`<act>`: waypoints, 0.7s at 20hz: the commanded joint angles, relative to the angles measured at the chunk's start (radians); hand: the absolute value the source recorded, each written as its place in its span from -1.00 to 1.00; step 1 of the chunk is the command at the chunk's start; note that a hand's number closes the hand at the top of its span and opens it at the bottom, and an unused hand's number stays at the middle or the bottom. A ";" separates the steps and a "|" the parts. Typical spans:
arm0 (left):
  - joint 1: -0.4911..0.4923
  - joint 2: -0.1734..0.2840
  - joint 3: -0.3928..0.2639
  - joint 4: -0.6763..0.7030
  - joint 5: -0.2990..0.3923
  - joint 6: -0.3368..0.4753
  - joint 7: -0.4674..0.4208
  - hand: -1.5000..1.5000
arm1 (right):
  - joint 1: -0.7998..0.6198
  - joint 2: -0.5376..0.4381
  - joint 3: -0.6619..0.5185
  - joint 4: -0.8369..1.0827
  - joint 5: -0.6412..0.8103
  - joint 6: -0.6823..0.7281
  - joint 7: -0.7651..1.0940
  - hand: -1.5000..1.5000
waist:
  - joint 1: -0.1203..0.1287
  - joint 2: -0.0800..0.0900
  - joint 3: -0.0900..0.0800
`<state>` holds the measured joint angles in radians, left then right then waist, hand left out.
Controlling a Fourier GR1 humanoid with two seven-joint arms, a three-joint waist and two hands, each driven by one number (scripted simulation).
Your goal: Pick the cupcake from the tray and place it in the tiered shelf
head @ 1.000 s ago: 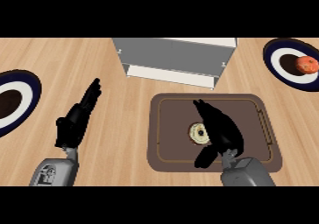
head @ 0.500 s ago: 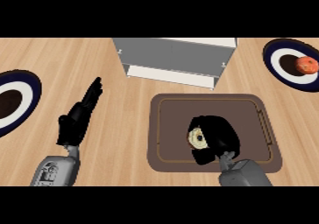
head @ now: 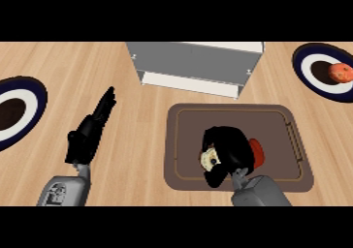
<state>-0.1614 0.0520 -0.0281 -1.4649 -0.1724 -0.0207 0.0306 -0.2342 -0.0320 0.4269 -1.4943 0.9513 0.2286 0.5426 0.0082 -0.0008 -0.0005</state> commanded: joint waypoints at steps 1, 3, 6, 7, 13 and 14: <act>-0.025 -0.001 -0.013 -0.009 -0.001 -0.012 0.014 0.00 | -0.085 0.030 0.171 0.074 -0.061 -0.213 0.288 1.00 | 0.046 0.006 0.001; -0.033 -0.022 -0.037 0.008 -0.001 -0.022 0.015 0.00 | -0.153 0.031 0.174 0.068 -0.058 -0.224 0.404 1.00 | 0.081 0.011 0.000; -0.041 -0.023 -0.049 0.010 -0.002 -0.032 0.007 0.00 | -0.225 0.031 0.209 0.073 -0.078 -0.350 0.527 1.00 | 0.110 0.012 0.001; -0.058 -0.017 -0.043 0.014 0.002 -0.039 0.021 0.00 | -0.275 0.032 0.222 0.062 -0.080 -0.372 0.560 1.00 | 0.121 0.012 0.000; -0.063 -0.039 -0.070 0.029 -0.014 -0.033 0.012 0.00 | -0.448 0.032 0.256 0.037 -0.071 -0.629 0.679 1.00 | 0.134 0.005 -0.001; -0.056 -0.017 -0.055 0.029 -0.013 -0.038 0.012 0.00 | -0.480 0.032 0.263 0.052 -0.049 -0.646 0.710 1.00 | 0.134 0.003 -0.002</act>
<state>-0.2140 0.0305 -0.0826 -1.4401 -0.1778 -0.0611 0.0377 -0.5995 -0.0066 0.6549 -1.4501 0.8795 -0.2643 1.0654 0.1313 0.0074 -0.0008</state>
